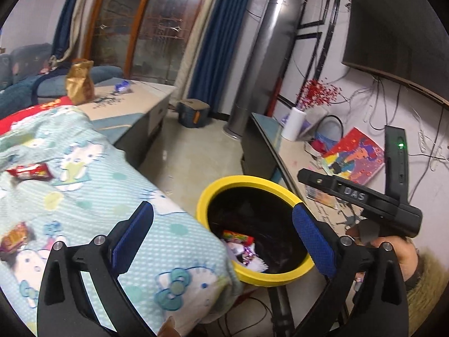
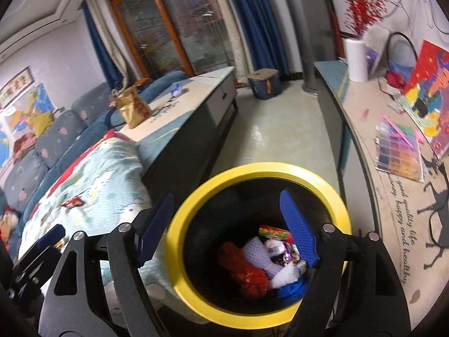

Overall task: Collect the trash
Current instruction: 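Move both tools back over the remaining wrappers on the bed, then grasp the purple-orange wrapper with the left tool while the right tool grasps the red candy-bar wrapper, then carry both wrappers over the yellow bin with both tools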

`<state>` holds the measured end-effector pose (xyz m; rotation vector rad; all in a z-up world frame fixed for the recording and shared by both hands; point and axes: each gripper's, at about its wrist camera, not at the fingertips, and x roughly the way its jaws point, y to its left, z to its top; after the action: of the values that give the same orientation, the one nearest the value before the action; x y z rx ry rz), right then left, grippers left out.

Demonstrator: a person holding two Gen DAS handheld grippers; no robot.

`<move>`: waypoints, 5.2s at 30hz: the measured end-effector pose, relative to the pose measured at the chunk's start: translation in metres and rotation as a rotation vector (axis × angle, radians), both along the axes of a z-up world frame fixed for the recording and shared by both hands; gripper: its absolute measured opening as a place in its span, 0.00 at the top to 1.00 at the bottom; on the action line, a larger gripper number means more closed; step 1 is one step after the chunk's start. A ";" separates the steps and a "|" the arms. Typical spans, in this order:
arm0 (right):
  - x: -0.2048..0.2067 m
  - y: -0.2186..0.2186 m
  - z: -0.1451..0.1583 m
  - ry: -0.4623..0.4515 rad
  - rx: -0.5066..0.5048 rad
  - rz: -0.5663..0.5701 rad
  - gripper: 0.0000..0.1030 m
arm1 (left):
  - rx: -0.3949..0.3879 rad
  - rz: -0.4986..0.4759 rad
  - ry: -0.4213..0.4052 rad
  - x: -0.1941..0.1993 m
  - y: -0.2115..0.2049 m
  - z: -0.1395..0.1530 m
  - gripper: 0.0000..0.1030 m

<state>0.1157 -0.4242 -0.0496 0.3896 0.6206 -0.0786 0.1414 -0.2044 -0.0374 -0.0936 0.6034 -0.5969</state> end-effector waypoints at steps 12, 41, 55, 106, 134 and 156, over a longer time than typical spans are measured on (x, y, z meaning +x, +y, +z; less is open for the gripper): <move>-0.002 0.054 0.020 -0.059 -0.030 0.160 0.28 | 0.030 0.132 -0.064 -0.013 0.046 0.013 0.06; 0.079 0.220 0.030 -0.048 -0.089 0.591 0.28 | -0.008 0.519 0.074 0.001 0.219 -0.009 0.07; 0.160 0.300 -0.003 0.056 -0.216 0.683 0.35 | -0.165 0.514 0.224 0.014 0.247 -0.049 0.43; 0.065 0.157 0.011 0.030 -0.020 0.455 0.96 | -0.188 0.285 0.119 -0.002 0.169 -0.009 0.79; 0.016 0.050 0.002 0.028 -0.029 0.193 0.96 | -0.089 0.067 0.065 -0.017 0.072 0.004 0.79; -0.006 -0.019 -0.031 0.124 0.039 0.016 0.96 | 0.016 -0.088 0.051 -0.019 -0.014 -0.007 0.79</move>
<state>0.1093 -0.4435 -0.0807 0.4191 0.7480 -0.0756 0.1225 -0.2189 -0.0446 -0.0678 0.6640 -0.6768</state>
